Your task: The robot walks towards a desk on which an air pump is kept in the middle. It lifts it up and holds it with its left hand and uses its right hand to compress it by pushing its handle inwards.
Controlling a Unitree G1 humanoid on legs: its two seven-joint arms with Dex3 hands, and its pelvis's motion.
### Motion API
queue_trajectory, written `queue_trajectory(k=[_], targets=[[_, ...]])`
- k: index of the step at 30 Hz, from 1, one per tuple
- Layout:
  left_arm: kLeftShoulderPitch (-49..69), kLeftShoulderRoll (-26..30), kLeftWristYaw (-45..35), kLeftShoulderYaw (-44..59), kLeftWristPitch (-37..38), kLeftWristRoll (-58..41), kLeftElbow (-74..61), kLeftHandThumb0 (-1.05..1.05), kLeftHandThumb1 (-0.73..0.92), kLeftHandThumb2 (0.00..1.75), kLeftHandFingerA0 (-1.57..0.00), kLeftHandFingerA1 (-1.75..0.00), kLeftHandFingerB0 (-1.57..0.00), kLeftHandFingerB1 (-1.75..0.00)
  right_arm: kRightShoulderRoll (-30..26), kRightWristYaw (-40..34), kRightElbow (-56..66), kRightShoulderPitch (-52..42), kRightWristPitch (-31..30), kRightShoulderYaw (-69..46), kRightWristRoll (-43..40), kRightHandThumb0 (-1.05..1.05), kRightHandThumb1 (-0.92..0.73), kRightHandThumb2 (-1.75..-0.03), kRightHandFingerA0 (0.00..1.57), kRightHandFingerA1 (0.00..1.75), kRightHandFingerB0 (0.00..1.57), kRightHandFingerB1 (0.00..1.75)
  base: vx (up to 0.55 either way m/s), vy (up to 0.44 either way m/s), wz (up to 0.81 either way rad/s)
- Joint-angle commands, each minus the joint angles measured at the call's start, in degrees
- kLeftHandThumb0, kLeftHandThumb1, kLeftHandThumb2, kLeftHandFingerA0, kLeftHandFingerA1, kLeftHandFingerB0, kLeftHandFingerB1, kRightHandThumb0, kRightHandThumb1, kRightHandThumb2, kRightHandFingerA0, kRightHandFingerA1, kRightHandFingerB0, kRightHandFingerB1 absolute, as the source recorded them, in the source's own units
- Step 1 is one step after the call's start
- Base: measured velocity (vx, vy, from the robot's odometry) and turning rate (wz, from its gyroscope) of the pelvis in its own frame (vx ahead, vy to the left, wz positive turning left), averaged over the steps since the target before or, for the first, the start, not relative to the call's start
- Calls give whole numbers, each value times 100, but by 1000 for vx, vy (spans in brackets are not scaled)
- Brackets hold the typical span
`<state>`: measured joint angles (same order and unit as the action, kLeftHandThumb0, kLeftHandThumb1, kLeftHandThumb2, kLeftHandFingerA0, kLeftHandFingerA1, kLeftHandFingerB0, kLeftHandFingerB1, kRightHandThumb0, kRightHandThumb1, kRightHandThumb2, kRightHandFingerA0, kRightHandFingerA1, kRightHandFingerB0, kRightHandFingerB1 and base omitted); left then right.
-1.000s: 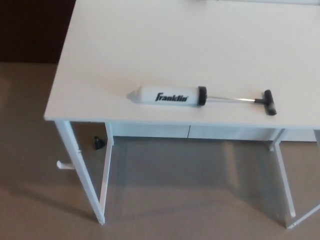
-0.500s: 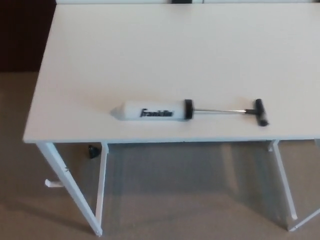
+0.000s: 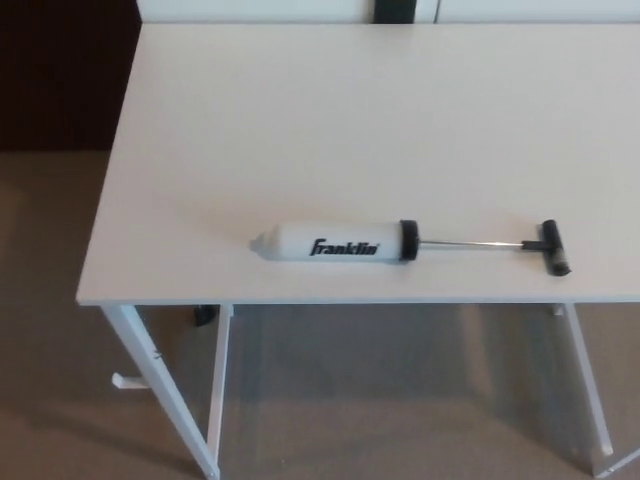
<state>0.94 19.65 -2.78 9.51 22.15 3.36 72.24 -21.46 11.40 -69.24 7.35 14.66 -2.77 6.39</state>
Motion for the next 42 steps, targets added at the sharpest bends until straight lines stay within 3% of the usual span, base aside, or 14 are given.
queue_trajectory(k=[1, 4, 5, 18, 19, 21, 22, 25, 26, 27, 28, 40, 41, 42], targets=[[-12, 36, 4, 4, -31, -36, -1, -50, 80, 63, -35, -36, -29, -32, -59, 23, -63, 34, -8, -59, -70, -30, -54, -107, 8, 50, 7, 49, 36, -85, 1], [-10, 49, 17, -25, -37, -2, -5, -50, 81, 63, -34, -36, -28, -31, -61, 7, -66, 35, 1, -48, -50, -56, -80, -64, 25, 33, 21, 30, 35, -84, 2], [-3, 55, 21, -33, -5, 9, 1, -49, 80, 63, -35, -37, -30, -32, -67, 11, -57, 40, 3, -42, -39, -30, -55, -107, 8, 50, 7, 49, 0, 0, 0], [79, 59, -224, 222, 239, -284, -216, -51, 79, 64, -29, -35, -24, -31, -31, 3, 0, 26, -15, -48, -56, -30, -55, -107, 7, 50, 7, 49, 0, 0, 0], [104, 127, -355, 494, 314, -577, -355, -28, 56, 106, -8, -52, -8, -50, -28, -8, 24, 25, -15, -32, -40, -30, -55, -107, 8, 50, 7, 49, 0, 0, 0], [140, 201, -530, 852, 403, -918, -540, -28, 56, 106, -8, -52, -8, -50, -24, -21, 56, 24, -19, -14, -24, -30, -55, -107, 8, 50, 7, 49, 0, 0, 0], [198, 353, -490, 1015, 502, -995, -762, -56, 73, 62, -23, -33, -23, -30, -36, -21, 77, 18, -34, -16, -25, -30, -55, -107, 7, 50, 7, 49, 0, 0, 0], [270, 517, -419, 1172, 587, -1002, -1027, -56, 73, 62, -23, -33, -23, -30, -53, -18, 99, 10, -49, -17, -28, -30, -55, -107, 7, 50, 7, 49, 0, 0, 0], [309, 718, -511, 1494, 487, -1276, -1478, -58, 67, 61, -24, -32, -24, -30, -80, 35, 107, 29, -77, -50, -68, -54, -80, -64, 21, 32, 19, 29, 0, 0, 0], [333, 840, -596, 1722, 390, -1477, -1793, -58, 67, 61, -24, -32, -24, -30, -97, 75, 112, 43, -97, -74, -97, -54, -80, -64, 21, 32, 19, 29, 0, 0, 0], [372, 1078, -718, 2097, 211, -1872, -2671, -62, 63, 59, -22, -31, -25, -30, -104, 79, 90, 91, -117, -75, -95, -29, -57, -108, 7, 50, 7, 49, 0, 0, 0], [-486, 2229, -528, 2446, -905, -1844, -7310, -75, 63, 60, -15, -33, -21, -29, -49, 83, 52, 213, -159, -84, -108, -29, -57, -108, 6, 50, 6, 49, 0, 0, 0], [-896, 2363, -570, 2131, -1169, -1684, -7822, -37, 32, 93, -1, -51, 0, -48, -47, 49, 51, 210, -149, -57, -75, -30, -56, -107, 7, 50, 7, 49, 0, 0, 0], [-1160, 2438, -609, 1921, -1348, -1582, -8141, -37, 32, 93, -1, -51, 0, -48, -47, 25, 52, 207, -141, -37, -50, -30, -56, -107, 7, 50, 7, 49, 0, 0, 0]])
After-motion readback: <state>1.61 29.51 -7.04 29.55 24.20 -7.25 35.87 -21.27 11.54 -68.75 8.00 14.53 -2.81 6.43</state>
